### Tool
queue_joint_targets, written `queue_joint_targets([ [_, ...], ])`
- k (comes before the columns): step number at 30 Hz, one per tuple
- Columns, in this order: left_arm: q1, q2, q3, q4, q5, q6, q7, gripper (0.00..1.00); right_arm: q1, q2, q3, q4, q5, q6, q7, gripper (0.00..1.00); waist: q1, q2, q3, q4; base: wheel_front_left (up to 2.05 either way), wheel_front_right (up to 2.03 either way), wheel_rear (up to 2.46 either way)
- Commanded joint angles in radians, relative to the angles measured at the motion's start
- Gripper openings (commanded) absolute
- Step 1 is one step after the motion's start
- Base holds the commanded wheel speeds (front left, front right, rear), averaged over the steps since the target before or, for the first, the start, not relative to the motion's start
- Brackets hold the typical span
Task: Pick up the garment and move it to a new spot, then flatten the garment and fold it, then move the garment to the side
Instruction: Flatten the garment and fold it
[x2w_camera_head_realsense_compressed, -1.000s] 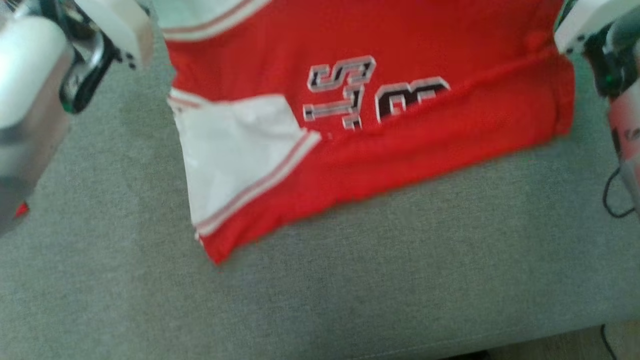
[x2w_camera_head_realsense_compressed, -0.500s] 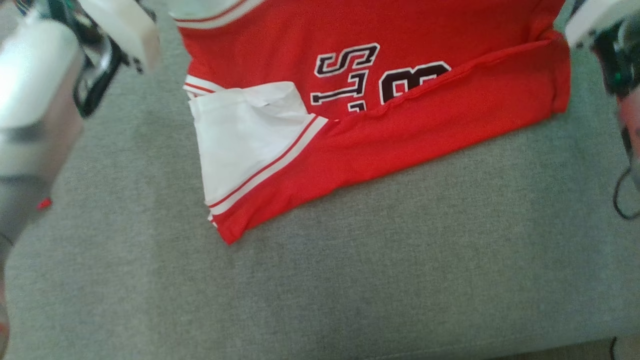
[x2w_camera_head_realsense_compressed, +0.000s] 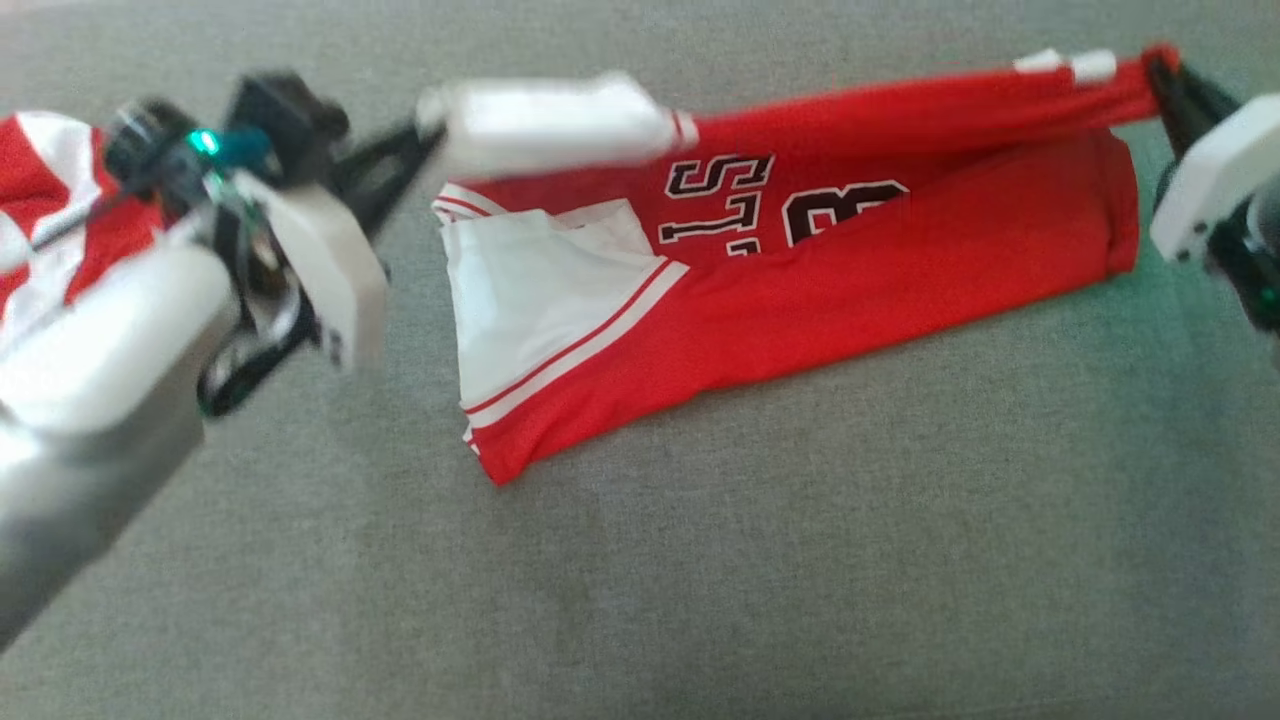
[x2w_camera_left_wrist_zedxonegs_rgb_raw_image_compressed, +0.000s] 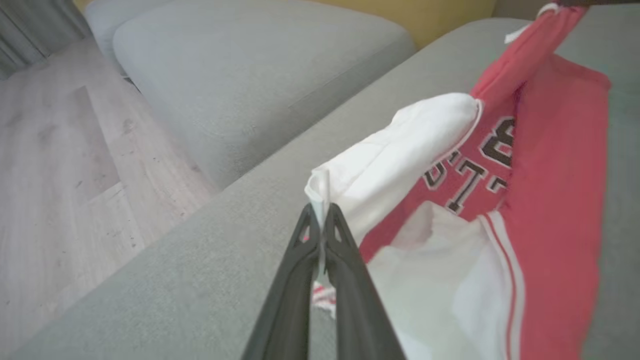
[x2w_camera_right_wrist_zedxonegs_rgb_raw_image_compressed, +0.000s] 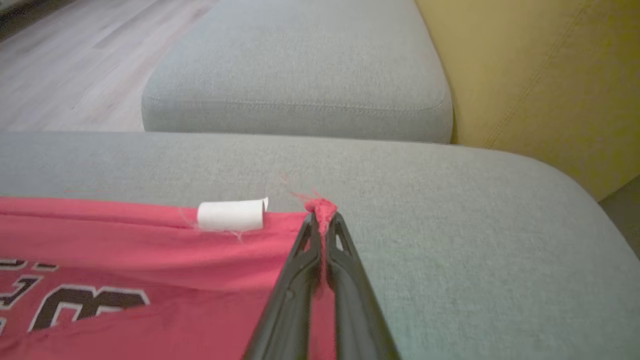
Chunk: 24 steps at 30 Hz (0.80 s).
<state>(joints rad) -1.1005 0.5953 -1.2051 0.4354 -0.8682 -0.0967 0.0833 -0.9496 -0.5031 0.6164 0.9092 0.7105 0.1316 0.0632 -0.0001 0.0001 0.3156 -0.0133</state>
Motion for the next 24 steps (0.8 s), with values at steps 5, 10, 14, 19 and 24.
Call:
queue_joint_targets([
  [5,0.040,0.130,-0.010,-0.178,-0.046,0.001,0.135,0.00,0.062,-0.089,0.083,-0.072,0.084,-0.001,0.090,0.00,0.0001,-0.0001,-0.029,0.008,0.00,0.00,0.00],
  [10,0.102,0.203,-0.044,-0.329,-0.074,0.004,0.282,0.00,0.086,-0.139,0.156,-0.101,0.145,-0.001,0.178,0.00,0.0001,-0.0001,-0.042,0.012,0.00,0.00,0.00],
  [14,0.128,0.207,-0.056,-0.369,-0.062,0.007,0.333,0.00,0.093,-0.151,0.200,-0.128,0.173,-0.001,0.230,0.00,0.0001,-0.0001,-0.043,0.009,0.00,0.00,0.00],
  [19,0.149,0.205,-0.061,-0.388,-0.072,0.005,0.374,0.00,0.092,-0.174,0.273,-0.144,0.167,-0.001,0.294,0.00,0.0001,-0.0001,-0.043,0.000,0.00,0.00,0.00],
  [24,0.166,0.198,-0.064,-0.383,-0.062,0.008,0.383,0.00,0.087,-0.176,0.304,-0.150,0.199,-0.001,0.322,0.00,0.0001,-0.0001,-0.047,-0.012,0.00,0.00,0.00],
])
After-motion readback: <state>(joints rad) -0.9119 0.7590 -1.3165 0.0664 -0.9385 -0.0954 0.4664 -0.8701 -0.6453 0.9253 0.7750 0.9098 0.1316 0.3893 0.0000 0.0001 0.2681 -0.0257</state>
